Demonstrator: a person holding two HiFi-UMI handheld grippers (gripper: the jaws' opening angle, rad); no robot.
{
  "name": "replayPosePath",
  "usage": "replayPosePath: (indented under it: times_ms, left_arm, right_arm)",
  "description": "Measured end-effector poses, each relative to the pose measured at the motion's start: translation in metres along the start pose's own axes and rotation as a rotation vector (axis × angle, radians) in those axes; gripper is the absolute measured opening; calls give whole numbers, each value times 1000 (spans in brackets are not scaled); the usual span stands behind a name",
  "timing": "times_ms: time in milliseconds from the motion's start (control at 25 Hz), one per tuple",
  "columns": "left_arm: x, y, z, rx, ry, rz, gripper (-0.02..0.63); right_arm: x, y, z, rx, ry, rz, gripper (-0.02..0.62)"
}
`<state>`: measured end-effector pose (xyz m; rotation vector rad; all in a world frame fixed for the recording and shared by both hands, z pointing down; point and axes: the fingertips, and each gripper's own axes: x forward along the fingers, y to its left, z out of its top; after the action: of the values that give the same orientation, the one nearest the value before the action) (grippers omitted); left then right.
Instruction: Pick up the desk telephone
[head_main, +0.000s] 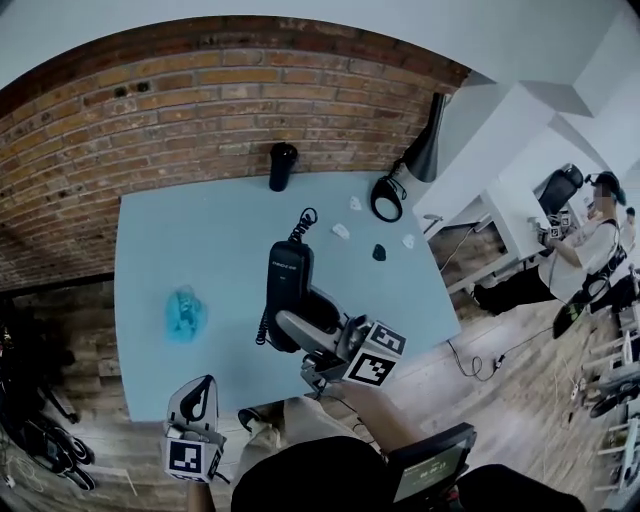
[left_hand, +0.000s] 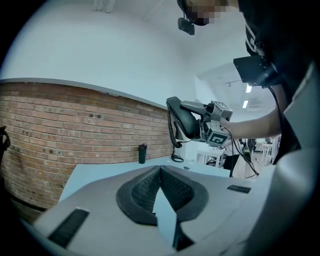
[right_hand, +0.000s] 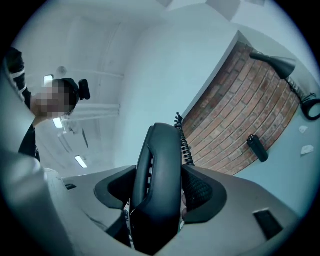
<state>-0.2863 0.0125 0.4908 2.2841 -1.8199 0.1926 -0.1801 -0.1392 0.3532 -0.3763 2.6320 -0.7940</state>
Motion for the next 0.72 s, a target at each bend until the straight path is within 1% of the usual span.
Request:
replayPosePath:
  times_ms: [160,280,400,480,560,720]
  left_arm:
    - [13,-1,3,31,15,-30,14]
    - [29,-5,16,71,-18,-39,14]
    - [48,-17,30,60,-23,-59,14]
    - [67,-31,39,57,-21,-81,14]
    - [87,-44,45,74,-14,-90,14]
    - [108,-59,49,93,-1,-98,14]
  right_arm:
    - [-21,-9,-1,-4,7,-42,295]
    - [-32,-20,5,-51,14,-67,295]
    - [-42,-34,17,-81,1,-103,295]
    - [-50,-46,29,-91,-8,-109,295]
    - [-57,-56,41,-110,-5,-109,295]
    - [-67,-71,46,-153,7,-107,295]
